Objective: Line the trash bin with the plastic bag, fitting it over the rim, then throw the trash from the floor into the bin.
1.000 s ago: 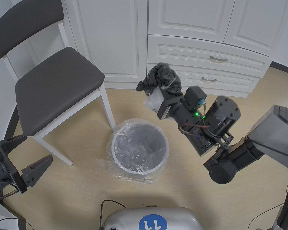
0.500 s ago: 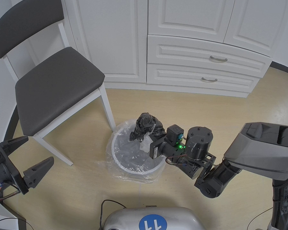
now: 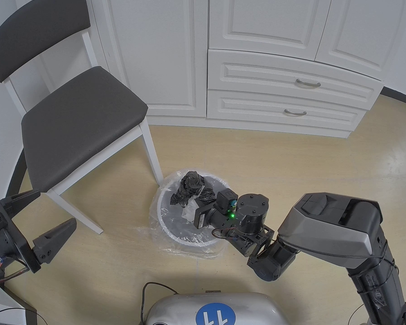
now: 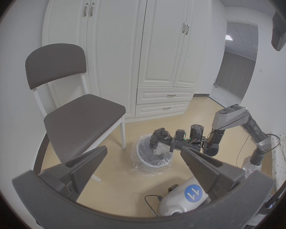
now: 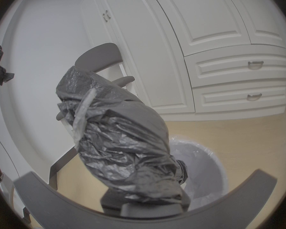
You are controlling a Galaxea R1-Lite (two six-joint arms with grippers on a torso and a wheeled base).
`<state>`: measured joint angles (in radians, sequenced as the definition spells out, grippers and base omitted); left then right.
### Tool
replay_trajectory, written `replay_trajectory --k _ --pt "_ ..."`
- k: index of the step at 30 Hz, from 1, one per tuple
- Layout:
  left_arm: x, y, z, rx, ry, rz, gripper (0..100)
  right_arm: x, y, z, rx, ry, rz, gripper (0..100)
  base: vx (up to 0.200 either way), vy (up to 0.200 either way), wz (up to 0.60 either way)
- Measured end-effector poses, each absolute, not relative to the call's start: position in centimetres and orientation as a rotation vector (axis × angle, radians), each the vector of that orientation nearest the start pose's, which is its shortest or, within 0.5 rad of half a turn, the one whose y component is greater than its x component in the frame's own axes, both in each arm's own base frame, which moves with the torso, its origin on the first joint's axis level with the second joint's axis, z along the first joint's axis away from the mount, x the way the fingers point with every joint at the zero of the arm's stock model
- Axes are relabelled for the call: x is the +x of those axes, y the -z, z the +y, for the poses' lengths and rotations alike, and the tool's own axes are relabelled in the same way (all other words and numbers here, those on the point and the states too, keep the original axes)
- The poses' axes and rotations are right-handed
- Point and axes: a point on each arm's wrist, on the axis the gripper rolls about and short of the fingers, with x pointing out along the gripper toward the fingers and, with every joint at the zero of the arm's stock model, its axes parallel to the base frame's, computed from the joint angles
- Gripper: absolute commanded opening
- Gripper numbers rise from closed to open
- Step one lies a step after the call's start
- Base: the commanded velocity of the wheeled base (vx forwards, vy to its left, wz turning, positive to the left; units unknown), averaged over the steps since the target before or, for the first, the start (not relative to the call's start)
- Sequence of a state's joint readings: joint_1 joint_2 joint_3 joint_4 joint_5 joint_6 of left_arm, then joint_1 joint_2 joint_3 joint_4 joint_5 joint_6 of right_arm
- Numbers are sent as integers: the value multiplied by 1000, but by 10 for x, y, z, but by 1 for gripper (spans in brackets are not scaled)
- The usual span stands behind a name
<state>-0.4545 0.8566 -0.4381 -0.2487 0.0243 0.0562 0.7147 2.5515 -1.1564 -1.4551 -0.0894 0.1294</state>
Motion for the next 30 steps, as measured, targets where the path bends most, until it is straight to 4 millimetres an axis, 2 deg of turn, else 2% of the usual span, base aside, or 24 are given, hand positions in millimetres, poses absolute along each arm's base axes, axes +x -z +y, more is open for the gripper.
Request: replay_trajectory --k 9,17,23,30 --pt "86 -207 -41 96 433 155 100 359 11 303 195 -616 8 0 0 0 0" --pt "86 -207 -42 96 433 156 100 343 26 297 144 -626 113 0 0 0 0" --pt "86 -207 -42 96 433 156 100 332 17 297 132 -645 138 0 0 0 0" --pt "87 -207 -42 97 433 158 100 348 -1 306 196 -636 4 0 0 0 0"
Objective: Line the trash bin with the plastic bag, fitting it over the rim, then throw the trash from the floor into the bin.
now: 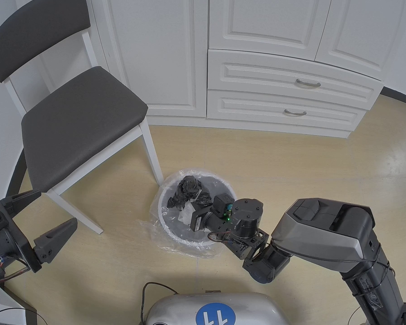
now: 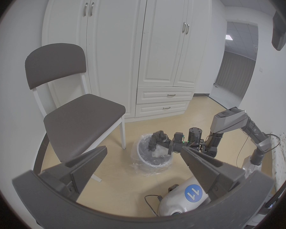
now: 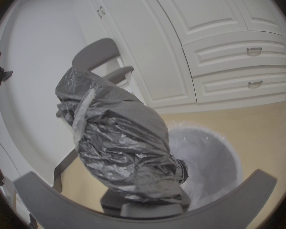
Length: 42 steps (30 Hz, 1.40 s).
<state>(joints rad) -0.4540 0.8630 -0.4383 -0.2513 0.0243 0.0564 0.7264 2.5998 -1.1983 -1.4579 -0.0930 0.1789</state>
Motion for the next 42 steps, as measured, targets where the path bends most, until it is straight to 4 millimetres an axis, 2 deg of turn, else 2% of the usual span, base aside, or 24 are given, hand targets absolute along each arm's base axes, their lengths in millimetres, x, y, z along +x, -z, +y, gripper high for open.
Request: replay_trajectory --k 6,17,27,38,42 --pt "87 -207 -42 98 433 160 100 360 1 310 231 -628 -71 0 0 0 0" --pt "87 -206 -42 98 434 162 100 375 32 312 228 -614 -68 0 0 0 0" --pt "88 -206 -42 99 434 167 100 387 53 308 222 -590 -57 0 0 0 0" --pt "88 -206 -43 101 434 168 100 391 54 301 193 -570 -59 0 0 0 0" --pt "88 -206 -43 101 434 168 100 390 60 303 186 -575 -34 0 0 0 0"
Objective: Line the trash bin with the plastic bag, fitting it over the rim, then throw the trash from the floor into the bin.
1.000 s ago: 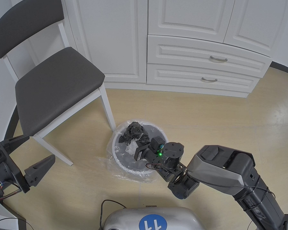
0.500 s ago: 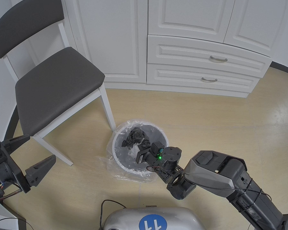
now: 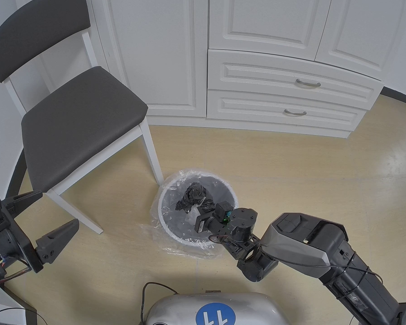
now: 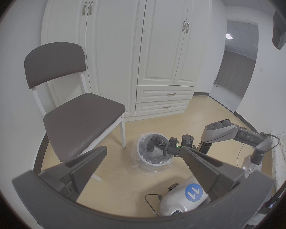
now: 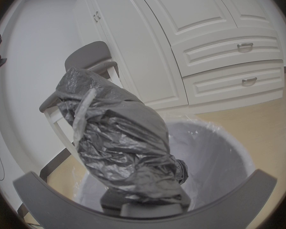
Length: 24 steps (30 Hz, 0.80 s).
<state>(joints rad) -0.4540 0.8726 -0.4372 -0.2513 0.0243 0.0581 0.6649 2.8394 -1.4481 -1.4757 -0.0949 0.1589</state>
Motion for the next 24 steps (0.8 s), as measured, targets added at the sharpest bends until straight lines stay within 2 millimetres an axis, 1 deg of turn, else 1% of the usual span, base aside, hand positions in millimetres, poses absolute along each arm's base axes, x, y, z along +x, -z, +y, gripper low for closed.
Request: replay_trajectory --k 1,5,11,15,18,24 --pt "88 -206 -43 101 434 168 100 388 64 307 187 -581 -12 0 0 0 0" --pt "88 -206 -43 101 434 168 100 389 64 314 212 -591 -4 0 0 0 0" --pt "89 -206 -43 102 434 170 100 401 53 327 258 -555 -37 0 0 0 0" --pt "89 -205 -43 102 434 171 100 412 47 332 279 -504 -58 0 0 0 0" --pt "89 -205 -43 102 434 172 100 415 45 331 284 -494 -69 0 0 0 0" --pt "89 -205 -43 102 434 172 100 415 42 319 266 -480 -49 0 0 0 0"
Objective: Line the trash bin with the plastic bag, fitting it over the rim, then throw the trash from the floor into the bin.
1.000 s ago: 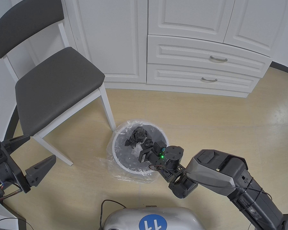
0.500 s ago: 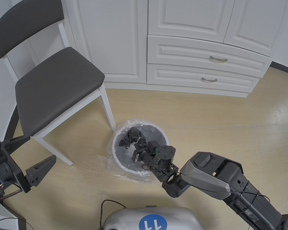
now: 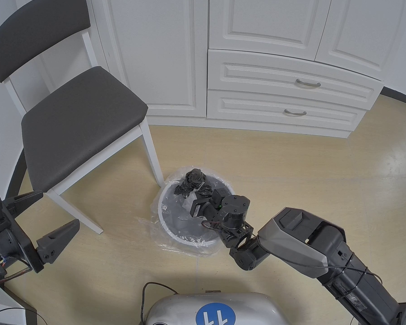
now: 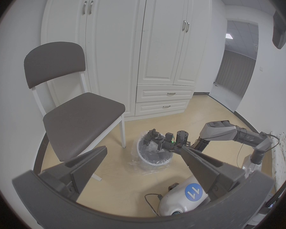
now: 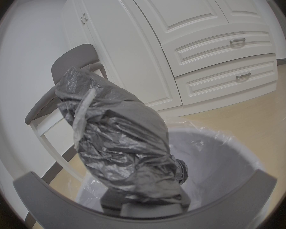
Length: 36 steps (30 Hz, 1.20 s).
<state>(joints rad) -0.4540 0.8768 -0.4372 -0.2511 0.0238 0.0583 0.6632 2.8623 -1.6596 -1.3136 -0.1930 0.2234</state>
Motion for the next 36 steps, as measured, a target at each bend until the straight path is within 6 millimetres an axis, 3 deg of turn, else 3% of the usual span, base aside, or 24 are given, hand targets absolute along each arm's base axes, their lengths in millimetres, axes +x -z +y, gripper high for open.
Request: replay_trajectory --k 8,25,26,36 --pt "89 -205 -43 102 434 171 100 419 36 303 257 -473 -44 0 0 0 0" --pt "89 -206 -43 101 434 169 100 412 48 305 246 -486 -17 0 0 0 0" --pt "89 -206 -43 101 434 169 100 412 48 305 245 -486 -15 100 0 0 0" --pt "88 -206 -42 101 434 167 100 411 46 305 248 -493 -20 100 0 0 0"
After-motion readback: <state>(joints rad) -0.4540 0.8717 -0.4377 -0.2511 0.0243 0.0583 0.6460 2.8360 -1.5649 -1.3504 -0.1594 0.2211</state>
